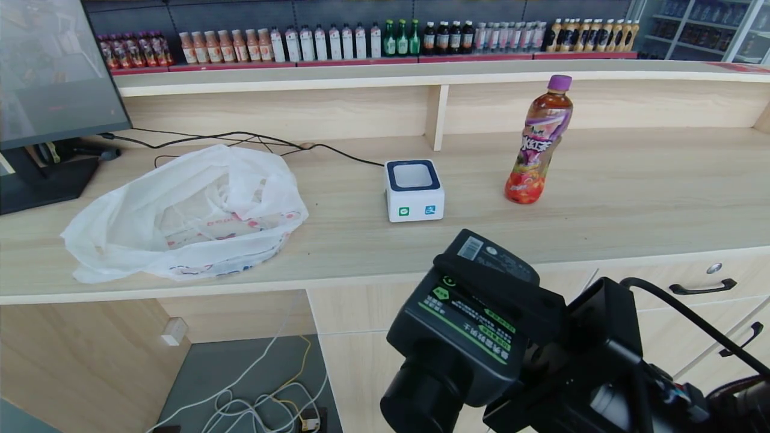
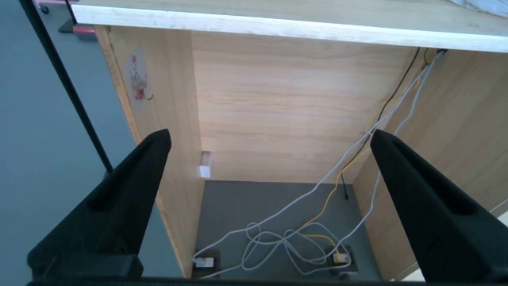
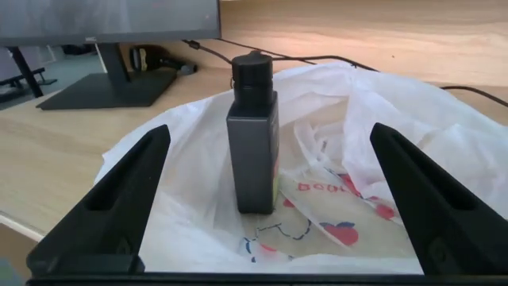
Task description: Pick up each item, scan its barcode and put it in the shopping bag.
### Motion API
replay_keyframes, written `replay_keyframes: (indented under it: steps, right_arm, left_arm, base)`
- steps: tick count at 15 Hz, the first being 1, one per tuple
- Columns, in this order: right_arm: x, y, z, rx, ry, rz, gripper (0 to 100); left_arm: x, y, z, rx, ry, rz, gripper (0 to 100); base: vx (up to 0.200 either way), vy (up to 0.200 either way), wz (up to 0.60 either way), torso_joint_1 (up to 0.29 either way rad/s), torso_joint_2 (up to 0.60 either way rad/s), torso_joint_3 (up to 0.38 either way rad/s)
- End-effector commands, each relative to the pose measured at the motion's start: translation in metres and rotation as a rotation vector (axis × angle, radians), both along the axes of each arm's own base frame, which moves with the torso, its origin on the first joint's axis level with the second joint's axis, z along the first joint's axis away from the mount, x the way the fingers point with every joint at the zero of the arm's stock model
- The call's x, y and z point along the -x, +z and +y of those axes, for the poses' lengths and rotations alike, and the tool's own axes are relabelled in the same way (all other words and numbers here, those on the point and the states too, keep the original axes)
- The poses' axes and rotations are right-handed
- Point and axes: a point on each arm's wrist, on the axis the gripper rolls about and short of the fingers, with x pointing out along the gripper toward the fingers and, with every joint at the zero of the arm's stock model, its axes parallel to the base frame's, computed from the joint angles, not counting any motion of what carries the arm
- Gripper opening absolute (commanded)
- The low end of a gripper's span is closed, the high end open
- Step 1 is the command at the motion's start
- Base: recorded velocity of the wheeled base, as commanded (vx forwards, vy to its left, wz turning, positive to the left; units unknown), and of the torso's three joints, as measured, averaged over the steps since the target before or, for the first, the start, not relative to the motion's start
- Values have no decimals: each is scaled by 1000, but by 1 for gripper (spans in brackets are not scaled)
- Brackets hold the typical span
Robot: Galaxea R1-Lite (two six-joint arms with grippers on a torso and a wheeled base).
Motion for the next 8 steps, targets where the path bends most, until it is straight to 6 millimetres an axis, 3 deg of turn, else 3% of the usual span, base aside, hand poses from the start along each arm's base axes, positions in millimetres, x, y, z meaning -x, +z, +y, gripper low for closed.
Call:
replay_keyframes:
  steps: [1,8]
  right_arm:
    - [-7,7,-8,-25,-32,-19,100]
    - [-15,4,-10,-82,-13,10,100]
  left_arm:
    - [0,0,0,0,0,0,100]
    - [0,0,0,0,0,0,100]
  base:
    - [0,0,0,0,0,0]
    - [0,0,0,0,0,0]
